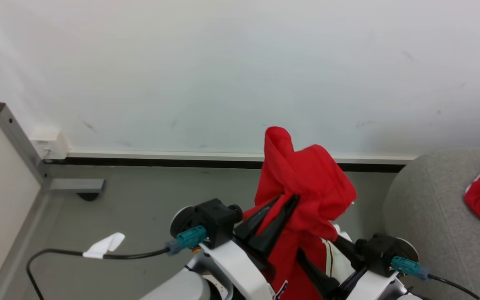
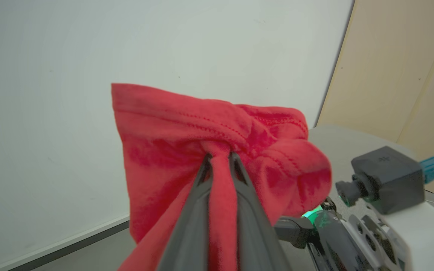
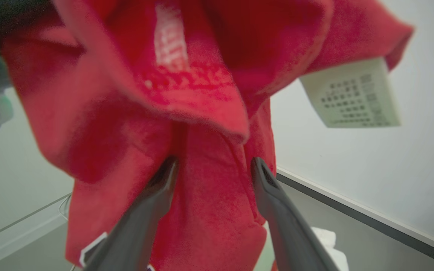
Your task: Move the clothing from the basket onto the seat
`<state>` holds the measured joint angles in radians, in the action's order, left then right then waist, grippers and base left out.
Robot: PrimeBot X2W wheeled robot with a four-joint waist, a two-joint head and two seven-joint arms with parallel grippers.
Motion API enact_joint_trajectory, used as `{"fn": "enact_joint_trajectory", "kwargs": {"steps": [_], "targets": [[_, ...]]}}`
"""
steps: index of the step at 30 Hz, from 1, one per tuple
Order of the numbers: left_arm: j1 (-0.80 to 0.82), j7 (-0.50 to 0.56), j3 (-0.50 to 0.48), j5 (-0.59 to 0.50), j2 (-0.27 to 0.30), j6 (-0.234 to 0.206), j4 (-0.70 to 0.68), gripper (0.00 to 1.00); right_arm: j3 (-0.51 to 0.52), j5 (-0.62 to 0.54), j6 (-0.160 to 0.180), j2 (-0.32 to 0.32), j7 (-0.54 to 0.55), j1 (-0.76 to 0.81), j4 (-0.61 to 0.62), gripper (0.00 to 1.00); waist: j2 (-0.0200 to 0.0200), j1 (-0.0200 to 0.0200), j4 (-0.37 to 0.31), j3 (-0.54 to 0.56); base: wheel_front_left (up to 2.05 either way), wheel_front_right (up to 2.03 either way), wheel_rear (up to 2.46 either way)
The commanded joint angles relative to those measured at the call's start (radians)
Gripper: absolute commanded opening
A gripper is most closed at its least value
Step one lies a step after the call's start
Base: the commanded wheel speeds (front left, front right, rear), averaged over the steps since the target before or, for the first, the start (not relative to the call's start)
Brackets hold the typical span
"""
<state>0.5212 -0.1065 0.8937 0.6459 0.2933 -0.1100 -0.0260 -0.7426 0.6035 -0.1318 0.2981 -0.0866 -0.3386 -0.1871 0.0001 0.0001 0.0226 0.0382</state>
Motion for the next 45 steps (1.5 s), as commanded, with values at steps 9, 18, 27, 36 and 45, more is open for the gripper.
{"fn": "enact_joint_trajectory", "kwargs": {"steps": [9,18,27,36,45], "targets": [[-0.011,0.008,0.042,0.024,-0.045,0.030,-0.007,0.00,-0.121,0.073,0.002,0.000,-0.056,-0.070,-0.155,1.00,-0.0001,-0.0001,0.092,0.036,0.00,0.00,0.00],[-0.012,0.020,0.046,0.035,-0.042,0.028,-0.019,0.00,-0.163,0.110,0.002,-0.081,-0.146,-0.113,-0.300,0.00,-0.0001,-0.0001,0.128,0.040,0.00,0.00,0.00],[-0.031,0.006,0.020,0.050,-0.021,0.003,0.002,0.00,-0.134,0.135,0.002,-0.093,-0.179,-0.086,-0.313,0.00,-0.0001,-0.0001,0.118,0.031,0.00,0.00,0.00],[-0.054,0.024,0.011,0.066,-0.004,-0.022,0.014,1.00,-0.026,0.086,0.002,-0.085,-0.180,-0.037,-0.226,0.00,-0.0001,-0.0001,0.067,0.015,0.00,0.00,0.00],[-0.053,0.003,0.008,0.059,0.000,-0.030,-0.017,1.00,0.087,0.033,0.002,-0.046,-0.179,-0.028,-0.184,0.00,-0.0001,-0.0001,-0.044,-0.010,0.00,0.00,0.00]]}}
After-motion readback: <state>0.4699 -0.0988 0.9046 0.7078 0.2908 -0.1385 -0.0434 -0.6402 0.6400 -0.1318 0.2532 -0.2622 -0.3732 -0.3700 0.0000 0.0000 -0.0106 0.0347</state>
